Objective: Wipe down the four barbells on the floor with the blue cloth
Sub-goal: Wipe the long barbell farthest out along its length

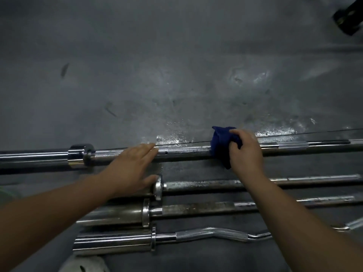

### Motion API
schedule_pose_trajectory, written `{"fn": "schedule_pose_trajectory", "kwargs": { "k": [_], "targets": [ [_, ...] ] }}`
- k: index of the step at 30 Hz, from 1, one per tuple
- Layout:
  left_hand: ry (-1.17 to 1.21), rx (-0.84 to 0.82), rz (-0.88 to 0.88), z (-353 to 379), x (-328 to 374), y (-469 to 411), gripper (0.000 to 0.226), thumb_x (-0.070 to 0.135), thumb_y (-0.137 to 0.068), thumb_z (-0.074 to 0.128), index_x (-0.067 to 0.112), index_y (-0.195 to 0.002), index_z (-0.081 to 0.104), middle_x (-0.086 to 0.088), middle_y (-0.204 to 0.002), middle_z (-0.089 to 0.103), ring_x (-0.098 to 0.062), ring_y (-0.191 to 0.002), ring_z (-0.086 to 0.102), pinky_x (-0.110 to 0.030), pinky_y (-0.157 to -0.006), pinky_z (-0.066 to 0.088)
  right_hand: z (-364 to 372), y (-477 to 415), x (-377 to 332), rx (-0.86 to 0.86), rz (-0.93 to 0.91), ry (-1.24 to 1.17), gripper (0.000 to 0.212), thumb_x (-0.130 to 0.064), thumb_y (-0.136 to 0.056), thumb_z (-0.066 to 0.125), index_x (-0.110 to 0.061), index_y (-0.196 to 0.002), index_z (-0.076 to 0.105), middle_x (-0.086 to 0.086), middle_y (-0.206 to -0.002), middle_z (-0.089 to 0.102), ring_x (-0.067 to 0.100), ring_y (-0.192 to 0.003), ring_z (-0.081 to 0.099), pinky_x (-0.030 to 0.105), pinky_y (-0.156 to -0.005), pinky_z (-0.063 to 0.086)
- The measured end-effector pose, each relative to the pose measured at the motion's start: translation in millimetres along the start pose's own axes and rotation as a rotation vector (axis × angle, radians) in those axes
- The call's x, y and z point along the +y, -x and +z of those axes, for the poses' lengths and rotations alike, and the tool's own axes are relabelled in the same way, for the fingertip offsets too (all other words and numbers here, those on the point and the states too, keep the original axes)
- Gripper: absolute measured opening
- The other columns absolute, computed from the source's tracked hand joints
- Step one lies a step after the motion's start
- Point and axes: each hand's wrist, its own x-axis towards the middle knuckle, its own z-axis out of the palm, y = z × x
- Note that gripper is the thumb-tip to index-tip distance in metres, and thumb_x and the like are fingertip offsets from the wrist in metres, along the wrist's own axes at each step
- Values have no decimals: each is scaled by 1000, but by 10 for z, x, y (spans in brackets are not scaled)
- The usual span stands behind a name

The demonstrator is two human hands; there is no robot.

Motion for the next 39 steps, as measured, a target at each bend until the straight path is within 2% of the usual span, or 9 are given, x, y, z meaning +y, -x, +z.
{"fn": "schedule_pose_trajectory", "kwargs": {
  "k": [5, 9, 12, 15, 20, 27, 31, 35, 39],
  "targets": [
    [6, -3, -30, 245, -100, -71, 100, 84, -85, 12, 14, -156, 24, -7, -163, 22, -25, -150, 22, -46, -121, 22, 303, 12, 232, 34, 75, 122, 34, -14, -90, 52, -8, -121, 64, 7, -124, 58, 23, -116, 51, 25, -101, 35],
    [14, -11, -17, 334, -101, -63, 103, 86, -85, 10, 13, -158, 18, -4, -165, 9, -21, -152, 10, -46, -122, 14, 839, 209, -100, -47, -70, 199, 32, -16, -75, 56, -13, -105, 68, 6, -102, 66, 29, -97, 57, 42, -91, 44],
    [-2, 4, -16, 348, -106, -63, 101, 84, -88, 13, 10, -156, 24, -7, -164, 13, -23, -151, 15, -45, -119, 11, 998, 411, -309, -264, -255, 245, 41, -23, -89, 53, -17, -129, 59, 2, -131, 60, 24, -126, 49, 45, -115, 30],
    [-23, 3, -15, 374, -107, -55, 99, 82, -89, 19, 9, -155, 26, -9, -163, 17, -25, -151, 16, -46, -117, 13, 707, 279, 116, -343, -402, 396, 48, -32, -93, 46, -17, -139, 52, 4, -144, 52, 24, -135, 44, 43, -117, 28],
    [18, 20, -26, 389, -114, -102, 98, 83, -89, 13, 14, -158, 8, -4, -165, 2, -20, -152, 0, -45, -120, 2, 505, 194, 347, -182, -125, 413, 52, -34, -94, 37, -11, -138, 52, 7, -148, 47, 31, -141, 35, 51, -116, 28],
    [8, 30, -54, 325, -235, -313, 100, 86, -81, -5, 20, -156, -17, 2, -162, -23, -13, -149, -20, -40, -123, -8, 1013, 302, -236, -386, -390, 466, 56, -39, -97, 31, -20, -150, 36, 2, -157, 33, 25, -148, 22, 44, -122, 16],
    [12, 39, -14, 295, -355, -449, 100, 87, -84, 2, 20, -157, -12, 1, -164, -16, -13, -150, -16, -40, -123, -6, 663, -19, 257, -262, -335, 473, 52, -31, -93, 38, -12, -139, 52, 10, -145, 50, 33, -135, 43, 48, -114, 33],
    [-20, 7, 9, 266, -471, -575, 105, 90, -78, -4, 21, -156, -14, 1, -166, -11, -14, -151, -13, -40, -123, -5, 489, -211, 328, -129, -82, 486, 44, -24, -96, 45, -10, -137, 52, 11, -145, 49, 37, -138, 39, 49, -115, 29],
    [-24, -3, -7, 210, -497, -684, 111, 92, -74, -8, 19, -158, -9, -1, -167, -5, -15, -152, -8, -41, -123, -1, 1046, -58, -279, -296, -286, 481, 50, -34, -95, 42, -24, -144, 43, 4, -152, 40, 33, -143, 28, 48, -118, 19]
  ]
}}
